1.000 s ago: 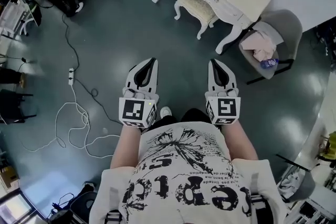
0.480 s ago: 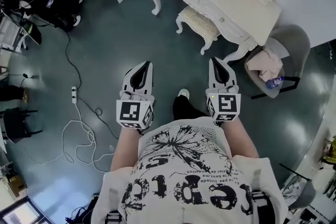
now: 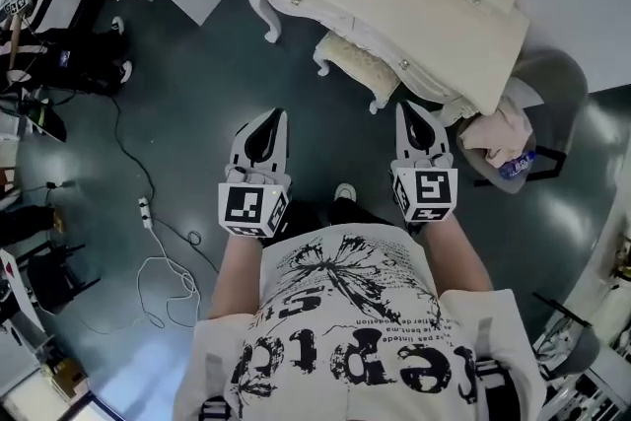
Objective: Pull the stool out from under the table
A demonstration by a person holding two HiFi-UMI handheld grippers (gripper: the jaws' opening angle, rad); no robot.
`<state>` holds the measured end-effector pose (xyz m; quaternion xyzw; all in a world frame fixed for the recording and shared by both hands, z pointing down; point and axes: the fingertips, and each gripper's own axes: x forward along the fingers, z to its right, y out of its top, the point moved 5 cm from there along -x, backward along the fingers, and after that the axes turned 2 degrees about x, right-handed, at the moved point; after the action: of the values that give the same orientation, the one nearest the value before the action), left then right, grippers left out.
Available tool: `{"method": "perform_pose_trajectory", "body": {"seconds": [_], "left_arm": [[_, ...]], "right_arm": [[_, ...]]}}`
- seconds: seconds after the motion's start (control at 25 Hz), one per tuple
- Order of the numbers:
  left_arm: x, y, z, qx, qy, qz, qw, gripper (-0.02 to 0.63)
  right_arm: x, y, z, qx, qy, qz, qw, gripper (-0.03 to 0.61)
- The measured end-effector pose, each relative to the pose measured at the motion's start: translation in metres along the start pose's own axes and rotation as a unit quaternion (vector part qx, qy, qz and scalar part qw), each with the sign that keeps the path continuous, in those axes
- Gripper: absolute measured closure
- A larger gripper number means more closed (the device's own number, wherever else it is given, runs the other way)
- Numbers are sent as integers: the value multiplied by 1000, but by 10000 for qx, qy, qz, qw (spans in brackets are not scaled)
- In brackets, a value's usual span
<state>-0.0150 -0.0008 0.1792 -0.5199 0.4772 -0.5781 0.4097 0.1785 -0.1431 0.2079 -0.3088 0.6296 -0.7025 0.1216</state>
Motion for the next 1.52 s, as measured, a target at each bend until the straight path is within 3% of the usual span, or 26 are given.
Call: {"method": "perform_pose_trajectory", "body": {"seconds": [0.28, 0.44, 0.64, 0.8, 0.96, 1.2, 1.52], "left_arm": [[108, -24, -29, 51, -1109, -388, 9931, 597], [165, -46, -54, 163, -1830, -500, 9817, 597], [217, -88, -93, 199, -2533, -912, 9629, 597], [250, -131, -112, 272, -2956, -1031, 9493, 597], [265, -199, -115, 505, -3061, -1418, 9400, 597], [285, -317, -101, -27, -3136, -1620, 9356, 597], [293, -465, -86, -25, -2889, -1771, 9408, 597]], "right_arm": [[65, -23, 23, 285, -720, -419, 9961, 563], [100, -46, 23, 497, -1326, -704, 9874, 561], [135, -91, 11, 968, -2058, -1013, 9685, 561], [170, -145, 8, 1195, -2157, -992, 9640, 561], [188, -227, 4, 1617, -2206, -1336, 9526, 561], [218, -360, 34, 1908, -2559, -1647, 9333, 561], [251, -524, 40, 1333, -2259, -2190, 9398, 558]]}}
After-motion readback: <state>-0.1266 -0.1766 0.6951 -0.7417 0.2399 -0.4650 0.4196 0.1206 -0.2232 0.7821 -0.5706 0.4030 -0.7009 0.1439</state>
